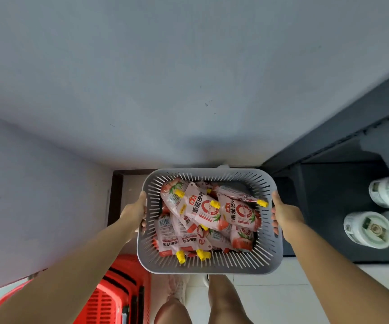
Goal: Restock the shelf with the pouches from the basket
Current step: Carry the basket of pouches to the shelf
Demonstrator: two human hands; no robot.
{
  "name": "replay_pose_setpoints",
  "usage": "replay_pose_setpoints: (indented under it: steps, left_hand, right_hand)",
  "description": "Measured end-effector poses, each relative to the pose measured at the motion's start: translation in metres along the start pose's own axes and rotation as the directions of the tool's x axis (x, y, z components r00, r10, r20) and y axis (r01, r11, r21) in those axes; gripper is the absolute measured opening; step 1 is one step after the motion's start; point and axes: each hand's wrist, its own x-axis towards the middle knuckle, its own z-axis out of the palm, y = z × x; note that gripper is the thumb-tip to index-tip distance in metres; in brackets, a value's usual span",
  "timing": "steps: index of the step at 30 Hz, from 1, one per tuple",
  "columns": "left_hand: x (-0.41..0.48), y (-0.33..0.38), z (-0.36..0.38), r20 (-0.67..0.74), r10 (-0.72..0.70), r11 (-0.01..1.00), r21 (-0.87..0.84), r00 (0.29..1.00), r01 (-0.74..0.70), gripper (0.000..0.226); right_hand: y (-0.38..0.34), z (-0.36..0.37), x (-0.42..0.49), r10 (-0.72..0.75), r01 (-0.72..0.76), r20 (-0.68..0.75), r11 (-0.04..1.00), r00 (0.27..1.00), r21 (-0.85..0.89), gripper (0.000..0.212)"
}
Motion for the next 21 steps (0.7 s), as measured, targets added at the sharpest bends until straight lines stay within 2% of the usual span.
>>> replay_pose_setpoints:
  steps: [7, 11, 17, 21]
  left_hand:
    - [-0.074, 0.017, -0.017, 0.227, 0.201, 0.968, 0.101, 0.953, -0.229, 0.063]
    - [-0.12, 0.034, -0.015, 0.358, 0.27, 0.934, 0.129, 0.894, -0.334, 0.064]
    - [-0.2, 0.041, 0.031, 0.539, 0.321, 0.847, 0.204, 0.779, -0.49, 0.063]
    - [-0.244, 0.034, 0.082, 0.598, 0.328, 0.734, 0.326, 0.732, -0.595, 0.066]
  right_hand:
    - [0.057, -0.06, -0.105, 0.016, 0.0, -0.142, 0.994, 0.99, 0.111, 0.068]
    - [0.099, -0.1, -0.162, 0.049, 0.021, -0.235, 0.958, 0.971, 0.286, 0.065]
    - [0.186, -0.156, -0.228, 0.14, 0.03, -0.305, 0.87, 0.942, 0.492, 0.058]
    - [0.256, -0.191, -0.264, 0.221, 0.013, -0.299, 0.784, 0.928, 0.621, 0.056]
